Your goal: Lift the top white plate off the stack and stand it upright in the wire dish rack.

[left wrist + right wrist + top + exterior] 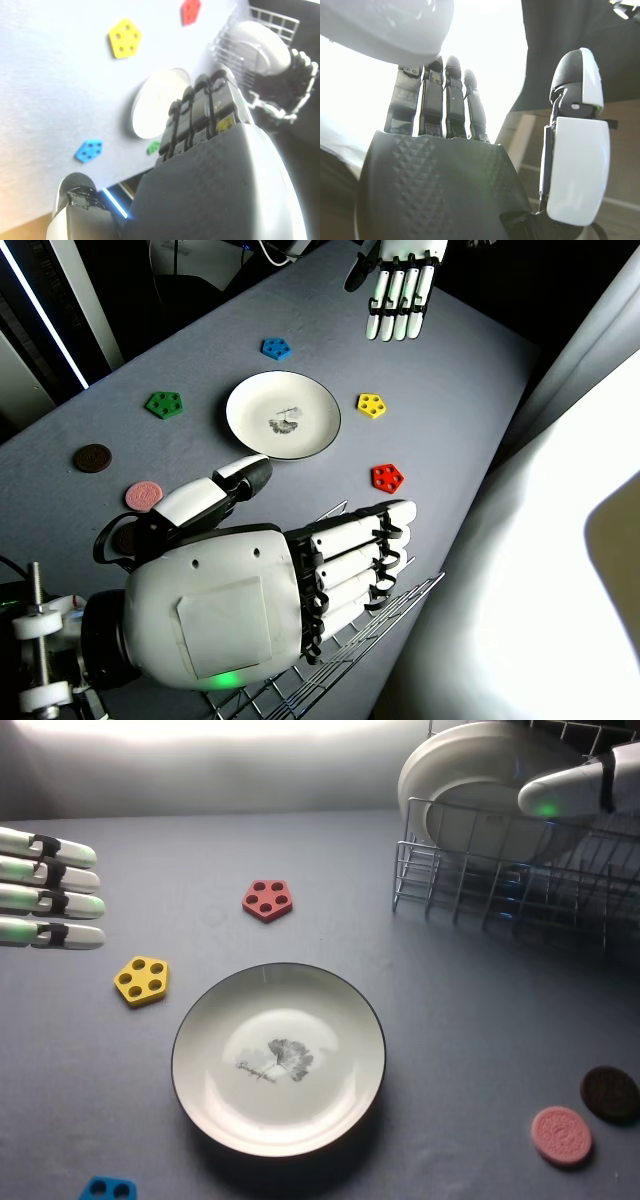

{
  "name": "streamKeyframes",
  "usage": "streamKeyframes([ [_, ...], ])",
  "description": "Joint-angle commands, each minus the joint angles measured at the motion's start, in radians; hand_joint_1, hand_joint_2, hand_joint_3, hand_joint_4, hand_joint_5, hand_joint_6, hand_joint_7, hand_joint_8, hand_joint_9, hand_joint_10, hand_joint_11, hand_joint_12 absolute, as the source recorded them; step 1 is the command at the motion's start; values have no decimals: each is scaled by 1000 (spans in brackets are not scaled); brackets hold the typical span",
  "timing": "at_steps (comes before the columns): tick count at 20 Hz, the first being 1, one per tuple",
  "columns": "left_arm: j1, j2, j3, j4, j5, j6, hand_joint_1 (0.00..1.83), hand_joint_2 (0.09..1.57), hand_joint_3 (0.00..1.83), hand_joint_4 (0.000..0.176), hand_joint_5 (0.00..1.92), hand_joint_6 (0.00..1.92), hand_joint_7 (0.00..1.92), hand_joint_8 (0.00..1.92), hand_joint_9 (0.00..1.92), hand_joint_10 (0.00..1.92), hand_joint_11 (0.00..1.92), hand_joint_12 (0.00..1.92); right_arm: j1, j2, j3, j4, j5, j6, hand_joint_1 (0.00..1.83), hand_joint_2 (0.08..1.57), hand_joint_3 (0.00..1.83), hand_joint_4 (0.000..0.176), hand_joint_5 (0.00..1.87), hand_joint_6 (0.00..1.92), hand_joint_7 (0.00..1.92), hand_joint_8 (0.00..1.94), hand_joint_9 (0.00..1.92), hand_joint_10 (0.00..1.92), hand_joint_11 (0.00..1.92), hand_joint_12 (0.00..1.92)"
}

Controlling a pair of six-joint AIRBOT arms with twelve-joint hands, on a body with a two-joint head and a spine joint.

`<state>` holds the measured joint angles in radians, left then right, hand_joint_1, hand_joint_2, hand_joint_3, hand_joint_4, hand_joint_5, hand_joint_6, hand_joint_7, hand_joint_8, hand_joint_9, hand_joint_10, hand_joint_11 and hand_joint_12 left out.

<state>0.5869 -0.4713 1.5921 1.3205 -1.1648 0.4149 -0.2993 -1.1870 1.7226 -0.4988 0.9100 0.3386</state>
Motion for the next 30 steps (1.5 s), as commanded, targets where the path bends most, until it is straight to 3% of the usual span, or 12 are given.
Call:
streamKeyframes([
  [1, -26, 4, -5, -85, -50, 3, 95, 898, 1, 0, 14, 2, 21, 2, 19, 3, 30, 6, 18, 18, 7, 74, 99, -19, 846, 918, 0, 0, 219, 5, 282, 3, 302, 3, 384, 18],
  [12, -25, 9, -6, -102, -82, -7, 88, 892, 0, 0, 45, 4, 43, 2, 36, 2, 54, 15, 28, 31, -22, 113, 196, -350, 777, 946, 4, 0, 172, 0, 261, 0, 292, 3, 364, 10],
  [15, -24, 9, -5, -102, -81, -6, 93, 895, 1, 0, 55, 7, 61, 8, 53, 8, 58, 17, 28, 37, -36, 101, 266, -487, 800, 955, 5, 0, 185, 6, 268, 4, 284, 0, 365, 11],
  [19, -24, 12, -5, -102, -81, 5, 69, 896, 1, 0, 51, 3, 57, 3, 48, 3, 62, 18, 28, 58, -86, -19, 312, -574, 801, 952, 1, 0, 137, 4, 233, 5, 258, 6, 329, 4],
  [22, -24, 19, -4, -102, -66, 17, 71, 906, 4, 0, 18, 0, 28, 0, 24, 0, 30, 4, 28, 79, -157, -184, 328, -663, 781, 957, 4, 0, 158, 7, 241, 4, 266, 5, 334, 7],
  [30, -24, 22, 2, -102, -69, 21, 76, 908, 2, 0, 27, 6, 42, 6, 42, 6, 58, 15, 15, 166, -414, -399, 227, -814, 747, 968, 6, 0, 178, 8, 255, 7, 276, 5, 364, 20],
])
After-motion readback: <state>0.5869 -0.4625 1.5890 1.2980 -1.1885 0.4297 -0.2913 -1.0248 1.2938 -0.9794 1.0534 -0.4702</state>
